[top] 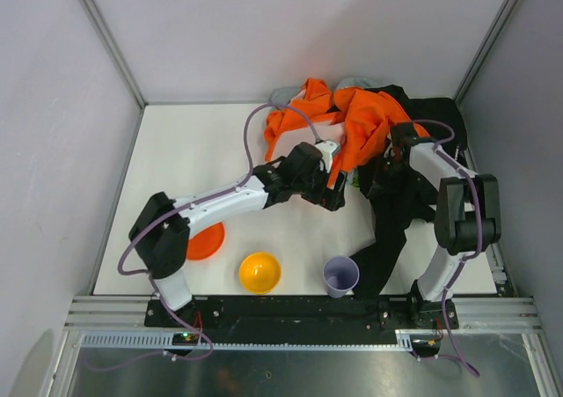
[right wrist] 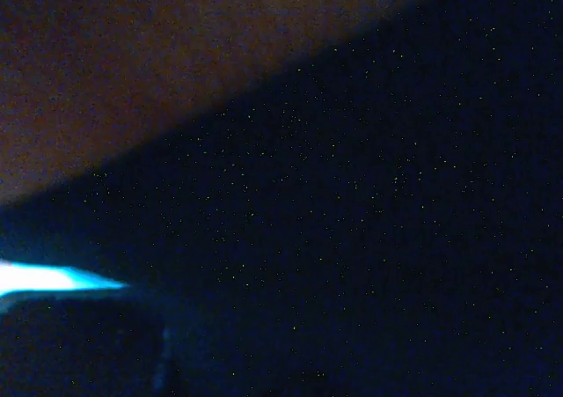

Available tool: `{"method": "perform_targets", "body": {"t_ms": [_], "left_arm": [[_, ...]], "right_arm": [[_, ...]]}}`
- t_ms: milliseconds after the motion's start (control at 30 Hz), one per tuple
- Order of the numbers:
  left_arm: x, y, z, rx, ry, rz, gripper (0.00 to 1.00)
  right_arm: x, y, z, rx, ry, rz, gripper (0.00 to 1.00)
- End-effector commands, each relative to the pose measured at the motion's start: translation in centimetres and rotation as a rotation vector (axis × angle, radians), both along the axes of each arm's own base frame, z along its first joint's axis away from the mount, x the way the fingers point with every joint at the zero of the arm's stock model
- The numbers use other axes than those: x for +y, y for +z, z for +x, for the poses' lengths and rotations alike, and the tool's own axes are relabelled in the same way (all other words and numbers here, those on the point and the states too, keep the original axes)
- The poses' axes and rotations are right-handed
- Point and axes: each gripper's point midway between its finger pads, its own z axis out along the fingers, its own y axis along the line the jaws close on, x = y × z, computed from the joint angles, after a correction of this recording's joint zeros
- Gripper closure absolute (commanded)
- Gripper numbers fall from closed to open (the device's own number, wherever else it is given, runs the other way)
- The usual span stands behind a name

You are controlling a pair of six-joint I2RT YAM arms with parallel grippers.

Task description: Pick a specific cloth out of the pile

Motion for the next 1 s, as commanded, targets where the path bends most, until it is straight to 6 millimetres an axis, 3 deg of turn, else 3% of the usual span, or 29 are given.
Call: {"method": "perform_targets", "body": {"t_ms": [0, 167, 300, 533, 767, 967], "left_arm": [[-2.8, 0.5, 0.3, 0.042, -0.046, -0.065, 0.00], [-5.6, -0.6, 0.5, 0.079, -0.099, -0.076, 0.00], [-8.3, -1.7, 0.4, 0.107, -0.150, -0.088, 0.01], [-13.2, -4.9, 1.1, 0.093, -0.203, -0.069, 0.02], [-15.0, -7.5, 3.7, 0.009, -0.148, -0.014, 0.03], [-16.4, -8.8, 6.3, -0.093, -0.094, 0.032, 0.04]], "right_arm": [[-2.1, 3.6, -0.9, -0.061, -0.011, -0.031, 0.76], [-5.7, 5.4, -0.6, -0.120, -0.091, -0.080, 0.59], [-8.6, 6.0, -0.3, -0.140, -0.164, -0.111, 0.54], [-12.4, 4.5, -0.1, -0.108, -0.250, -0.164, 0.51], [-15.5, 2.5, 0.0, -0.059, -0.356, -0.169, 0.51], [-17.0, 2.5, 0.2, -0.070, -0.404, -0.144, 0.50]]}}
